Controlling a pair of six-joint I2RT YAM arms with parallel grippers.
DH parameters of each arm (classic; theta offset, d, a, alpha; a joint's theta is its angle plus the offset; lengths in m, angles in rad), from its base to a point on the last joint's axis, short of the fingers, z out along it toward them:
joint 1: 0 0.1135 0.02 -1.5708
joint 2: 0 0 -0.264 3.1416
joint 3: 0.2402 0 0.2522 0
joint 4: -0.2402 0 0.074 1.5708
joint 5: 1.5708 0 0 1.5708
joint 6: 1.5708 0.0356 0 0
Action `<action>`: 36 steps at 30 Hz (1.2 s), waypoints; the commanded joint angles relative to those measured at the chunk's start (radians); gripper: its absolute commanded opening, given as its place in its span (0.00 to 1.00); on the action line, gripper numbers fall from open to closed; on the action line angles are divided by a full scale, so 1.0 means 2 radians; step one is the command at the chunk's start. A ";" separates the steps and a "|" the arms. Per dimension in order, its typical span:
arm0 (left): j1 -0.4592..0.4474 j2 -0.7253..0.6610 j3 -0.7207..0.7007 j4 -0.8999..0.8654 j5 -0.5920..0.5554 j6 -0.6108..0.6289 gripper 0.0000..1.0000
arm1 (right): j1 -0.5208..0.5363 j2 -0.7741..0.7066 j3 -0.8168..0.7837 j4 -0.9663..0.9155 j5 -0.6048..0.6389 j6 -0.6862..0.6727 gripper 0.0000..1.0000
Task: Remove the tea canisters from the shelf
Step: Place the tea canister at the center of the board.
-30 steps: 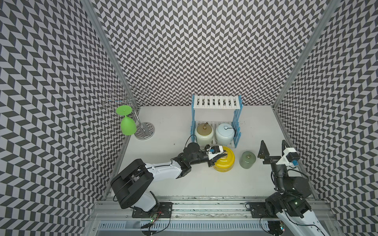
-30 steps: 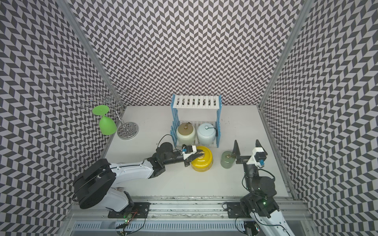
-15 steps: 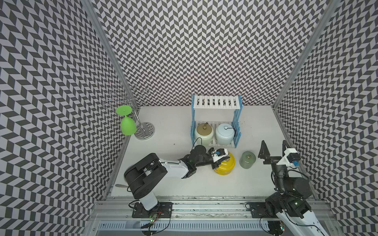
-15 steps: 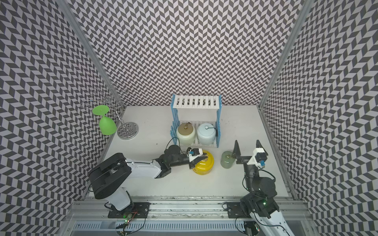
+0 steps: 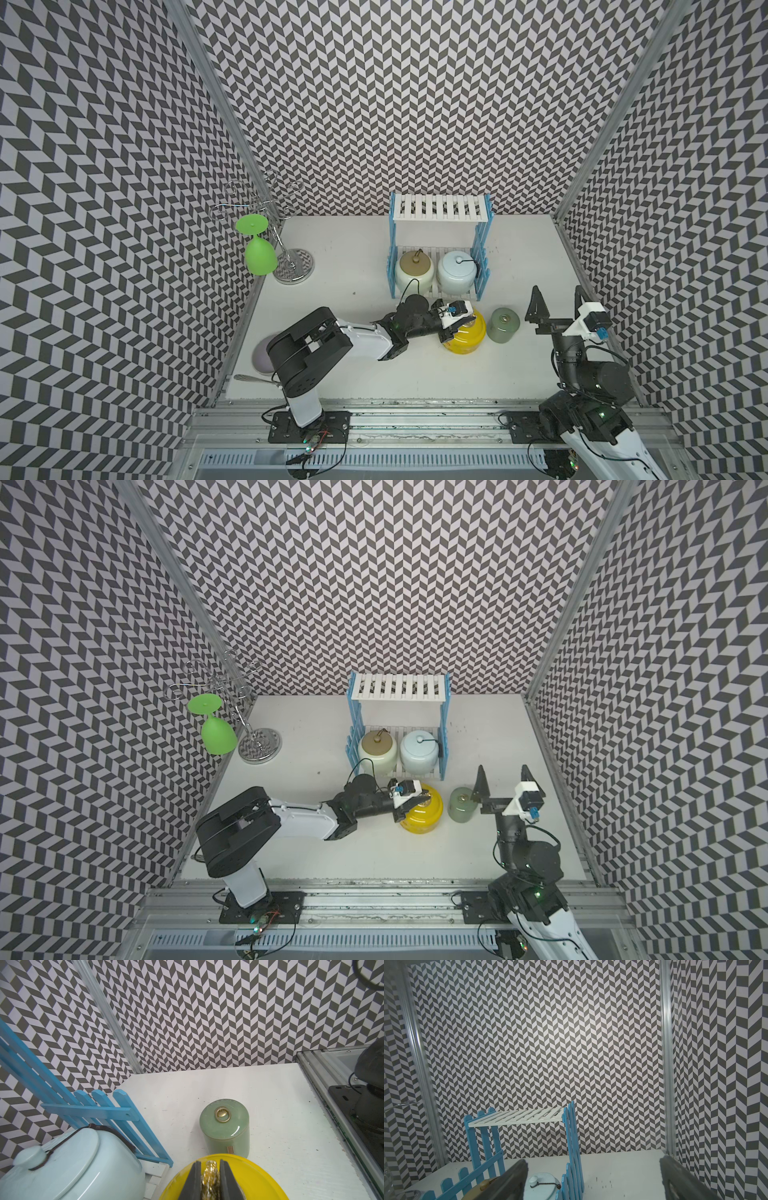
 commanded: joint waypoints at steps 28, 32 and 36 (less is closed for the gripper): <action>-0.002 -0.021 -0.016 0.046 -0.039 0.025 0.42 | 0.003 -0.007 -0.003 0.030 0.001 -0.007 1.00; -0.001 -0.028 -0.014 0.036 -0.044 0.021 0.61 | 0.003 -0.003 -0.003 0.025 0.005 -0.007 1.00; -0.001 -0.043 -0.022 0.035 -0.044 0.023 0.65 | 0.003 -0.003 -0.003 0.026 -0.001 -0.007 1.00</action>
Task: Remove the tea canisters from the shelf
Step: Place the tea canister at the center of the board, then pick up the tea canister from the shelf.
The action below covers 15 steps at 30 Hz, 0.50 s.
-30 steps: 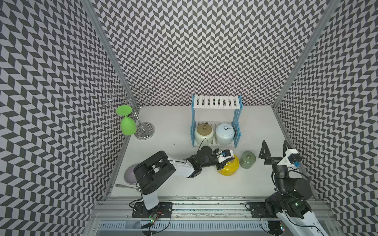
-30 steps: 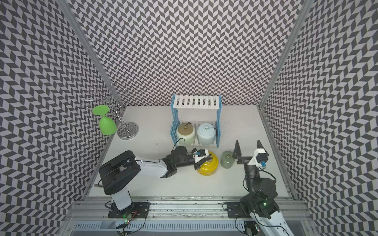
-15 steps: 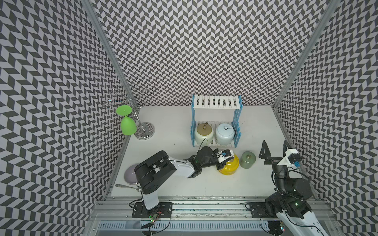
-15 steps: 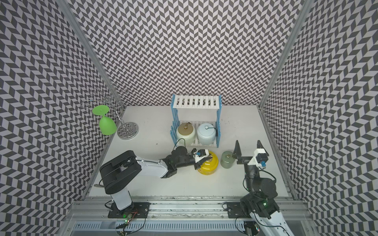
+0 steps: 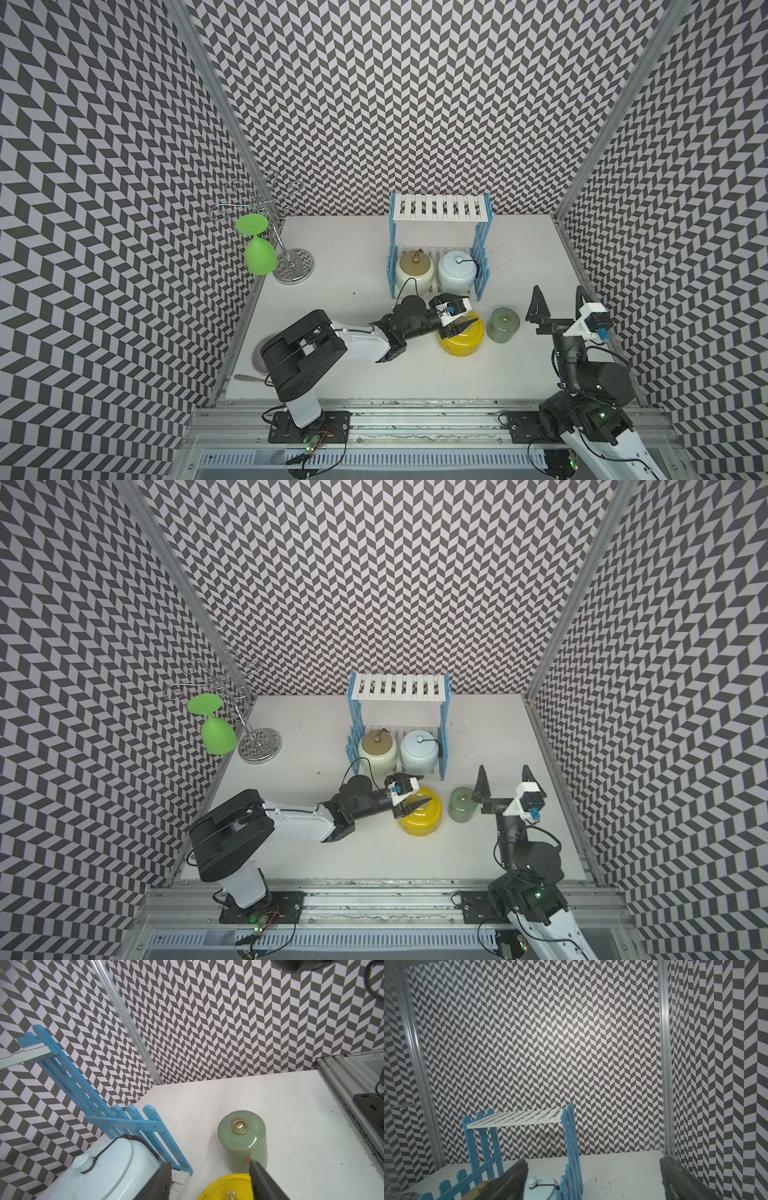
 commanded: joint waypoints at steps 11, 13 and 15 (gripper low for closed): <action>0.000 -0.094 -0.059 -0.015 -0.010 0.014 0.85 | 0.002 0.011 -0.003 0.022 0.003 -0.010 1.00; 0.000 -0.116 -0.078 -0.017 -0.007 0.024 0.89 | 0.002 0.012 -0.003 0.023 0.000 -0.010 1.00; 0.000 -0.140 -0.092 -0.031 -0.014 0.033 0.93 | 0.002 0.014 -0.003 0.020 0.001 -0.009 1.00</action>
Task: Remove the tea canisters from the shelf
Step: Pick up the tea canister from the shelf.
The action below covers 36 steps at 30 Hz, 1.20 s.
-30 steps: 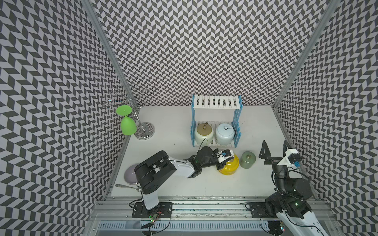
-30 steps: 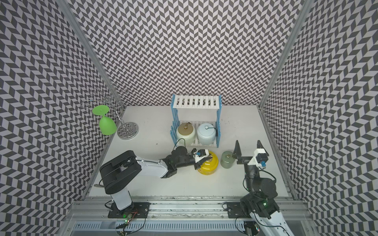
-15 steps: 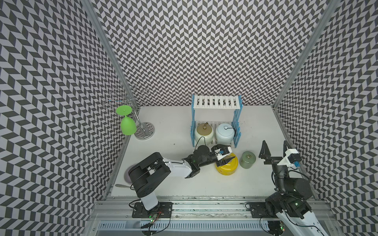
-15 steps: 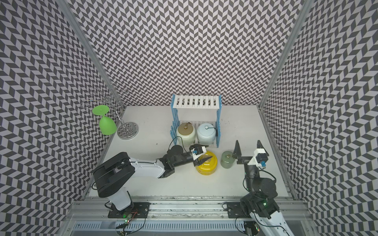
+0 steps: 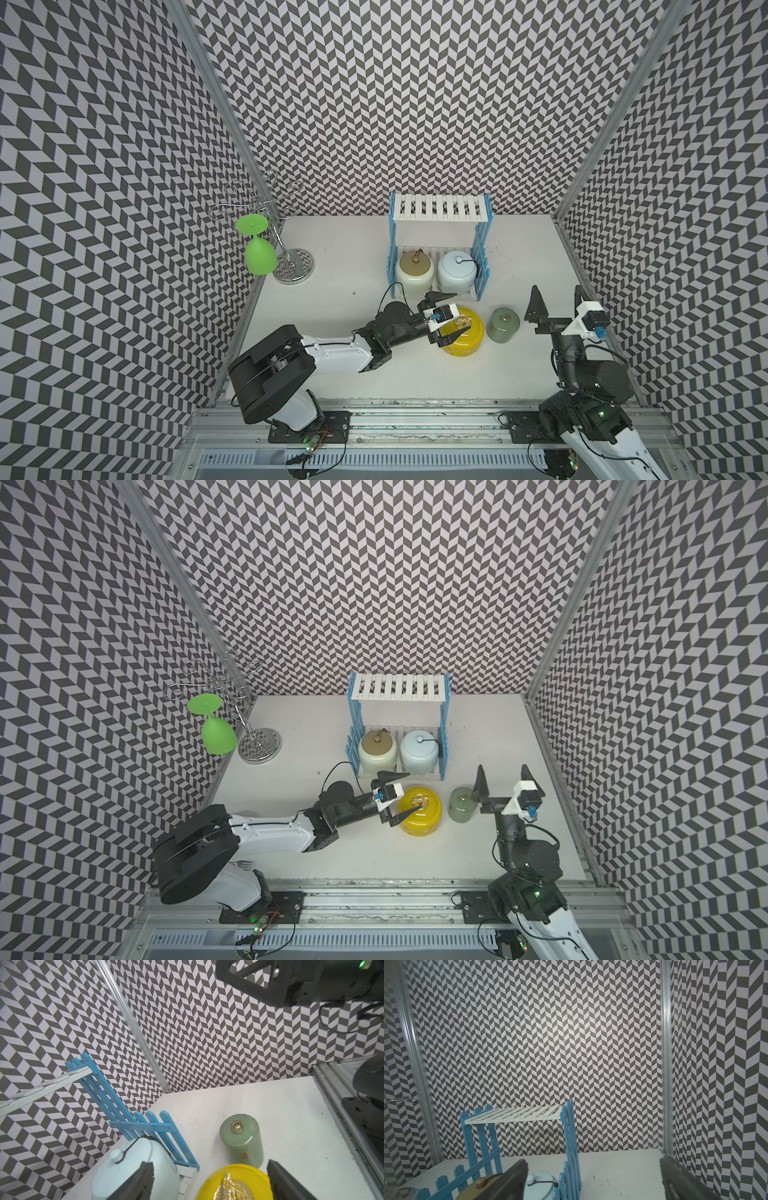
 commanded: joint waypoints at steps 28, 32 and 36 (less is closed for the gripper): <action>0.213 -0.267 -0.070 -0.248 0.098 0.008 1.00 | 0.001 0.031 0.003 0.028 -0.027 0.017 1.00; 0.242 -0.288 -0.063 -0.270 0.101 0.007 1.00 | 0.001 0.031 0.005 0.027 -0.021 0.020 1.00; 0.275 -0.313 -0.071 -0.278 0.095 -0.006 1.00 | 0.001 0.042 0.009 0.013 -0.048 0.020 1.00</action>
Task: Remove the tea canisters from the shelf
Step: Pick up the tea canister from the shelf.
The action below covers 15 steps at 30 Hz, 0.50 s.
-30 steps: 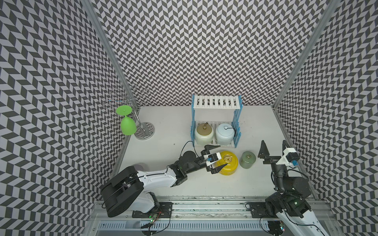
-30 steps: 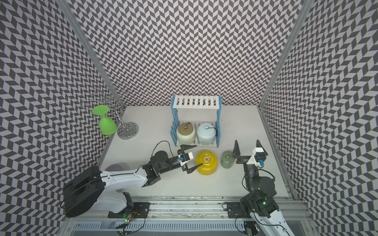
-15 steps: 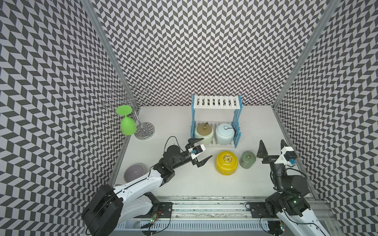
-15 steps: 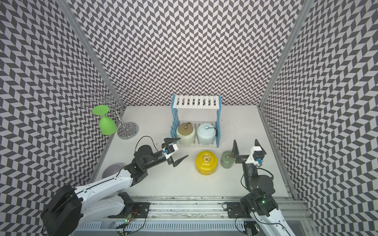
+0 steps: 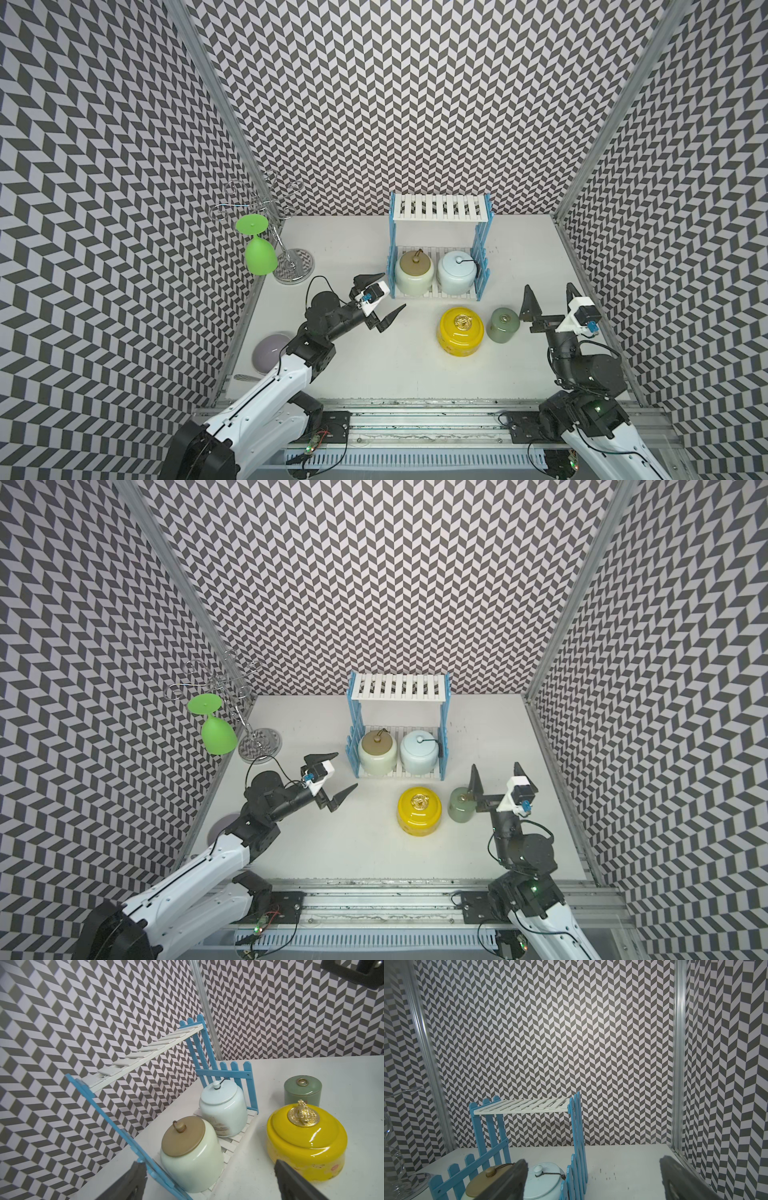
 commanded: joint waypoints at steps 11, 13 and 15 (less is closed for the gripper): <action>0.090 -0.109 -0.036 -0.062 -0.010 -0.047 1.00 | 0.004 0.057 0.049 -0.024 -0.104 0.007 1.00; 0.099 -0.123 -0.041 -0.072 -0.022 -0.057 1.00 | 0.003 0.070 0.059 -0.026 -0.114 0.009 1.00; 0.110 -0.131 -0.041 -0.086 -0.029 -0.073 1.00 | 0.003 0.094 0.078 -0.043 -0.124 0.014 1.00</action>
